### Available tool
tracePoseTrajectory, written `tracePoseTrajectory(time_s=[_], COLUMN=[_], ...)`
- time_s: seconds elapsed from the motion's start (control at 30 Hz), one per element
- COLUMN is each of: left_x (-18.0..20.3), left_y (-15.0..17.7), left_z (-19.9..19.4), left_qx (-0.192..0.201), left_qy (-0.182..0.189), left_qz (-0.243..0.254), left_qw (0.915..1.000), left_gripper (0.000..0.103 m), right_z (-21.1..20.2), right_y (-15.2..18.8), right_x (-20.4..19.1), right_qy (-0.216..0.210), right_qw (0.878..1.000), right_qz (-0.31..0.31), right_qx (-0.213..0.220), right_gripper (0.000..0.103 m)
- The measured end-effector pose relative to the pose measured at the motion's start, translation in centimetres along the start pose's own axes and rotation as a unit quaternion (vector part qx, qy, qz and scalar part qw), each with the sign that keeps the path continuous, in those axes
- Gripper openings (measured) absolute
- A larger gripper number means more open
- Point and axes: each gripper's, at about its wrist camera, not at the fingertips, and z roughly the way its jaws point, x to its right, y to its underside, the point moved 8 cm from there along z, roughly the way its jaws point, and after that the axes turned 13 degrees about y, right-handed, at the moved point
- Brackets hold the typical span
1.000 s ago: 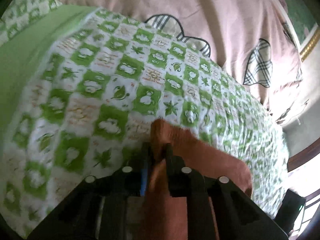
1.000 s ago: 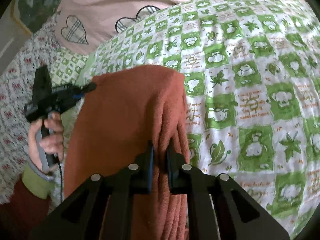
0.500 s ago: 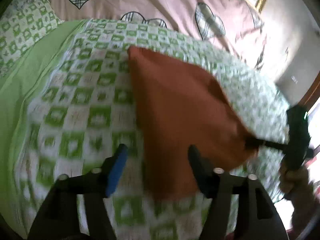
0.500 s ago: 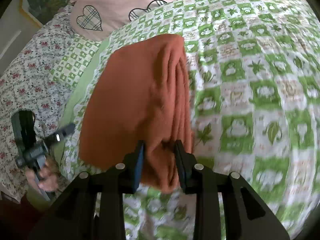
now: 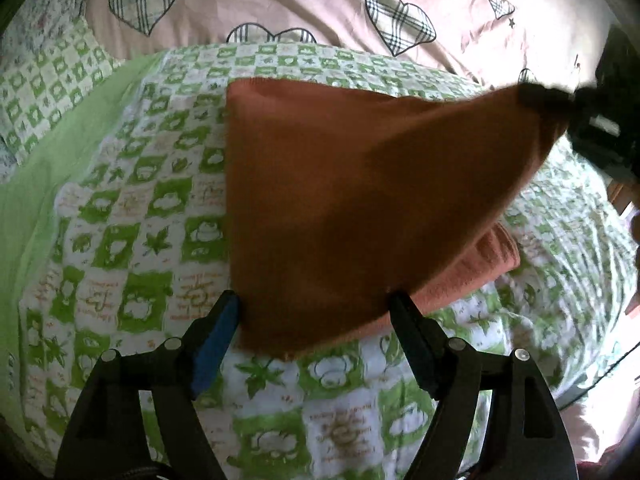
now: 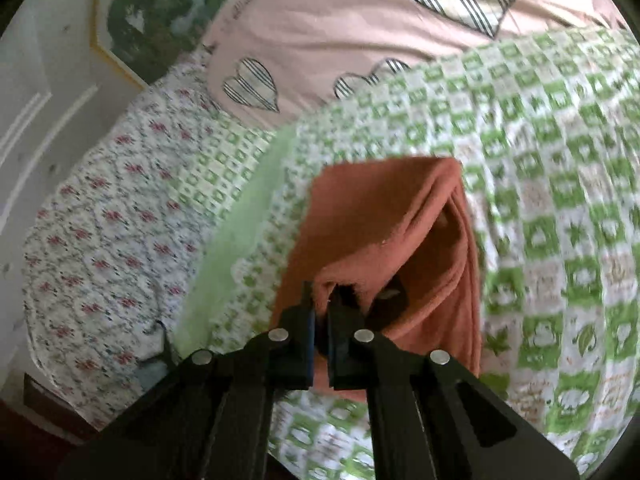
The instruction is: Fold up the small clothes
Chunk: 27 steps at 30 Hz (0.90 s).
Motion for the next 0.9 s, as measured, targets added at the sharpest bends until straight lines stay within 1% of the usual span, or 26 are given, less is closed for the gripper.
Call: tracePoseTrajectory(time_s=[0.03, 0.07, 0.1, 0.17, 0.2, 0.27, 0.3, 0.33, 0.37, 0.4, 0.43, 0.5, 0.53, 0.57, 0.6, 0.63, 0.67, 0.7, 0.73, 0.77, 0.8, 0.83, 0.9], left_x=[-0.4, -1.5, -2.2, -3.3, -3.7, -3.3, -2.9, -2.5, -1.9, -1.7, -1.6, -1.5, -1.8, -2.4, -3.4, -3.9, -4.7, -5.0, -5.0, -4.4, -4.0, -3.8, -3.7], left_y=[-0.2, -0.3, -0.3, 0.2, 0.7, 1.3, 1.3, 1.2, 0.9, 0.7, 0.5, 0.2, 0.1, 0.1, 0.3, 0.4, 0.5, 0.5, 0.5, 0.4, 0.6, 0.8, 1.5], left_z=[-0.1, -0.3, -0.4, -0.5, -0.4, -0.2, -0.3, -0.4, -0.4, -0.3, -0.1, 0.5, 0.7, 0.8, 0.7, 0.6, 0.1, -0.5, -1.0, -1.5, -1.6, -1.4, -1.0], left_qx=[0.005, 0.008, 0.007, 0.000, -0.009, -0.021, -0.017, -0.013, -0.010, -0.008, -0.008, -0.012, -0.015, -0.017, -0.020, -0.020, -0.010, 0.001, 0.007, 0.015, 0.015, 0.012, 0.004], left_qy=[-0.010, -0.030, -0.032, -0.020, -0.028, -0.025, -0.020, -0.016, -0.008, -0.010, -0.019, -0.034, -0.045, -0.056, -0.065, -0.055, -0.044, -0.035, -0.033, -0.037, -0.041, -0.046, -0.045], left_qz=[-0.004, -0.023, -0.036, -0.052, -0.053, -0.053, -0.056, -0.057, -0.057, -0.055, -0.050, -0.040, -0.039, -0.042, -0.053, -0.065, -0.081, -0.088, -0.085, -0.072, -0.063, -0.060, -0.069], left_qw=[0.9999, 0.9993, 0.9988, 0.9985, 0.9981, 0.9981, 0.9981, 0.9981, 0.9983, 0.9984, 0.9985, 0.9986, 0.9981, 0.9974, 0.9962, 0.9961, 0.9957, 0.9955, 0.9958, 0.9966, 0.9970, 0.9970, 0.9966], left_gripper=[0.073, 0.056, 0.039, 0.041, 0.041, 0.040, 0.040, 0.043, 0.052, 0.059, 0.061, 0.062, 0.058, 0.041, 0.032, 0.032, 0.028, 0.022, 0.019, 0.013, 0.008, 0.007, 0.006], right_z=[-0.1, -0.3, -0.4, -0.4, -0.3, 0.1, 0.3, 0.3, 0.3, 0.1, -0.1, -0.4, -0.6, -0.8, -0.9, -1.0, -0.9, -0.7, -0.3, 0.2, 0.7, 1.6, 3.0], right_y=[-0.1, -0.1, 0.0, 0.4, 0.6, 0.9, 0.8, 0.6, 0.2, 0.0, -0.4, -1.1, -1.3, -1.4, -1.4, -1.2, -0.9, -0.4, 0.4, 1.4, 2.3, 3.5, 5.4], right_x=[-0.1, 0.0, 0.3, 1.4, 2.0, 2.8, 3.0, 2.9, 2.6, 2.4, 2.0, 1.3, 1.0, 0.8, 0.9, 1.1, 1.4, 1.9, 2.5, 3.1, 3.7, 4.7, 6.8], right_qy=[0.004, 0.011, 0.013, 0.012, 0.008, 0.005, 0.007, 0.000, -0.010, -0.016, -0.018, -0.021, -0.022, -0.014, -0.005, 0.008, 0.015, 0.032, 0.057, 0.091, 0.116, 0.134, 0.144], right_qw=[1.000, 1.000, 1.000, 1.000, 1.000, 0.999, 0.999, 0.999, 0.998, 0.998, 0.998, 0.999, 0.999, 0.999, 1.000, 1.000, 1.000, 0.999, 0.998, 0.995, 0.992, 0.989, 0.988], right_qz=[-0.005, -0.008, -0.006, 0.011, 0.026, 0.043, 0.048, 0.053, 0.059, 0.059, 0.056, 0.047, 0.042, 0.032, 0.026, 0.017, 0.012, 0.002, -0.016, -0.038, -0.051, -0.055, -0.038], right_qx=[0.003, 0.007, 0.008, 0.005, -0.001, -0.009, -0.010, -0.009, -0.007, -0.005, -0.001, 0.006, 0.009, 0.014, 0.016, 0.017, 0.015, 0.011, 0.007, 0.001, -0.005, -0.018, -0.044], right_gripper=[0.005, 0.005, 0.005, 0.005, 0.005, 0.005, 0.005, 0.005, 0.005, 0.005, 0.005, 0.005, 0.005, 0.005, 0.005, 0.005, 0.005, 0.005, 0.005, 0.005, 0.005, 0.005, 0.005])
